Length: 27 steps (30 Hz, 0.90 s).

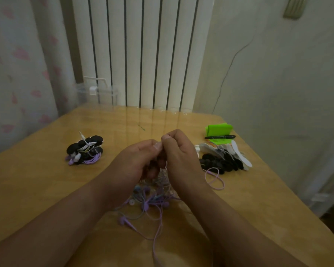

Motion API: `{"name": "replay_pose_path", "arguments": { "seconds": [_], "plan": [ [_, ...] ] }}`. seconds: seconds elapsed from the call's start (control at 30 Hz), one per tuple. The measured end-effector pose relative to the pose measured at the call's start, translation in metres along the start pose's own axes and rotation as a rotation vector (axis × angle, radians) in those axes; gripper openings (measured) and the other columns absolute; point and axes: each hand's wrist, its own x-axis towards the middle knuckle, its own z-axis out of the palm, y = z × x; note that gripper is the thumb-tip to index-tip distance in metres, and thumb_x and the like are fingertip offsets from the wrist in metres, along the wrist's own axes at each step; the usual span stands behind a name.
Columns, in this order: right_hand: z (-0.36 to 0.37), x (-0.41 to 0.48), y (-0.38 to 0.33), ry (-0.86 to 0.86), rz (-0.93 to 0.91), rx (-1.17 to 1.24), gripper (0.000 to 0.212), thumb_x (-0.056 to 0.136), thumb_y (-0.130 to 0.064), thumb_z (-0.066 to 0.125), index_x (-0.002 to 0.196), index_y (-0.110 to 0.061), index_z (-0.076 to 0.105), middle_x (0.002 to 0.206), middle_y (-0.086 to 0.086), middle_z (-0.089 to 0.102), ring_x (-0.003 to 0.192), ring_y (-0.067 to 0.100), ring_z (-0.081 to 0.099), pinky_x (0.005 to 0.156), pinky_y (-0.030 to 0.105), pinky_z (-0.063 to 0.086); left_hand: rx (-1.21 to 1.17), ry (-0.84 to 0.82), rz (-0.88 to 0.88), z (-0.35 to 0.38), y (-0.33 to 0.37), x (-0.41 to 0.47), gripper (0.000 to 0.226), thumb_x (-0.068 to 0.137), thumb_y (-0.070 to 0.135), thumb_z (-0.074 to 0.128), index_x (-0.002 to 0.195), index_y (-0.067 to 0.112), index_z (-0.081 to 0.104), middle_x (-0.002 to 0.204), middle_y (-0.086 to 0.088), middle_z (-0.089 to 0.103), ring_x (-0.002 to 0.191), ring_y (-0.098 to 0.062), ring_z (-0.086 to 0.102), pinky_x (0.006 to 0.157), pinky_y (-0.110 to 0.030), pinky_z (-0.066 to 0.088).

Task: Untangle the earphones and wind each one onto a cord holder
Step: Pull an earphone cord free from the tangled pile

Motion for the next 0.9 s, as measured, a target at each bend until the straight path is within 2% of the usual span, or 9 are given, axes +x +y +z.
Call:
{"name": "replay_pose_path", "arguments": {
  "seconds": [0.1, 0.17, 0.23, 0.37, 0.47, 0.57, 0.7, 0.83, 0.9],
  "plan": [
    [0.005, 0.001, -0.001, 0.087, -0.018, 0.030, 0.023, 0.102, -0.014, 0.051, 0.079, -0.013, 0.051, 0.065, -0.003, 0.045, 0.063, 0.012, 0.045, 0.056, 0.033, 0.041, 0.029, -0.009, 0.039, 0.004, 0.000, -0.002, 0.035, 0.108, 0.033, 0.047, 0.095, 0.006, 0.066, 0.093, -0.015, 0.068, 0.089, -0.019, 0.066, 0.085, -0.035, 0.054],
    [0.008, 0.002, -0.003, 0.134, -0.054, 0.008, 0.030, 0.104, -0.017, 0.052, 0.075, -0.014, 0.049, 0.064, -0.004, 0.041, 0.063, 0.009, 0.041, 0.055, 0.028, 0.038, 0.076, -0.022, 0.071, 0.005, 0.002, -0.003, 0.035, 0.108, 0.031, 0.047, 0.102, 0.002, 0.066, 0.102, -0.015, 0.072, 0.097, -0.018, 0.070, 0.083, -0.021, 0.055],
    [0.010, 0.002, -0.006, 0.169, -0.058, -0.006, 0.037, 0.107, -0.025, 0.053, 0.072, -0.016, 0.045, 0.062, -0.007, 0.038, 0.062, 0.008, 0.039, 0.054, 0.024, 0.036, 0.111, -0.033, 0.088, 0.003, 0.002, -0.003, 0.035, 0.108, 0.028, 0.048, 0.103, 0.001, 0.068, 0.103, -0.013, 0.074, 0.101, -0.019, 0.071, 0.082, -0.017, 0.054],
    [0.007, 0.003, -0.002, 0.138, 0.167, 0.154, 0.040, 0.107, -0.039, 0.052, 0.076, -0.014, 0.055, 0.065, 0.000, 0.045, 0.067, 0.015, 0.048, 0.067, 0.036, 0.043, 0.010, -0.082, 0.029, 0.003, -0.001, -0.001, 0.034, 0.103, 0.030, 0.050, 0.098, 0.002, 0.070, 0.095, -0.010, 0.072, 0.092, -0.018, 0.068, 0.083, -0.028, 0.053],
    [0.000, 0.004, 0.003, 0.061, 0.315, 0.251, 0.040, 0.105, -0.045, 0.052, 0.076, -0.020, 0.061, 0.065, -0.002, 0.058, 0.074, 0.020, 0.058, 0.076, 0.043, 0.050, -0.186, -0.066, -0.034, 0.001, -0.003, 0.002, 0.035, 0.098, 0.032, 0.051, 0.099, 0.002, 0.071, 0.095, -0.009, 0.070, 0.088, -0.017, 0.066, 0.075, -0.025, 0.054],
    [0.000, 0.006, 0.000, 0.075, 0.322, 0.180, 0.041, 0.105, -0.049, 0.048, 0.075, -0.024, 0.061, 0.074, 0.000, 0.063, 0.078, 0.021, 0.061, 0.073, 0.041, 0.050, -0.278, -0.030, -0.061, -0.001, -0.009, 0.007, 0.037, 0.096, 0.034, 0.055, 0.107, 0.005, 0.076, 0.101, -0.003, 0.066, 0.087, -0.014, 0.054, 0.080, -0.030, 0.043],
    [0.000, 0.006, -0.003, 0.111, 0.276, 0.014, 0.050, 0.106, -0.055, 0.041, 0.072, -0.022, 0.058, 0.071, 0.000, 0.061, 0.072, 0.020, 0.057, 0.071, 0.041, 0.044, -0.305, -0.017, -0.074, 0.004, -0.012, 0.007, 0.027, 0.097, 0.030, 0.056, 0.095, 0.016, 0.079, 0.095, 0.000, 0.063, 0.076, -0.011, 0.046, 0.075, -0.032, 0.036],
    [-0.003, 0.005, -0.008, 0.046, 0.446, 0.108, 0.058, 0.106, -0.061, 0.037, 0.098, -0.016, 0.072, 0.092, 0.008, 0.072, 0.081, 0.023, 0.062, 0.069, 0.039, 0.048, -0.267, -0.018, -0.057, 0.001, -0.010, 0.006, 0.028, 0.092, 0.035, 0.060, 0.098, 0.018, 0.081, 0.101, -0.002, 0.065, 0.071, -0.013, 0.041, 0.067, -0.025, 0.041],
    [-0.004, 0.005, -0.008, 0.016, 0.497, 0.170, 0.057, 0.105, -0.062, 0.040, 0.103, -0.013, 0.069, 0.085, 0.005, 0.066, 0.077, 0.022, 0.057, 0.061, 0.034, 0.045, -0.225, -0.017, -0.048, -0.001, -0.010, 0.005, 0.030, 0.093, 0.036, 0.060, 0.102, 0.017, 0.081, 0.103, -0.004, 0.066, 0.067, -0.012, 0.040, 0.066, -0.025, 0.041]
  ]
}}
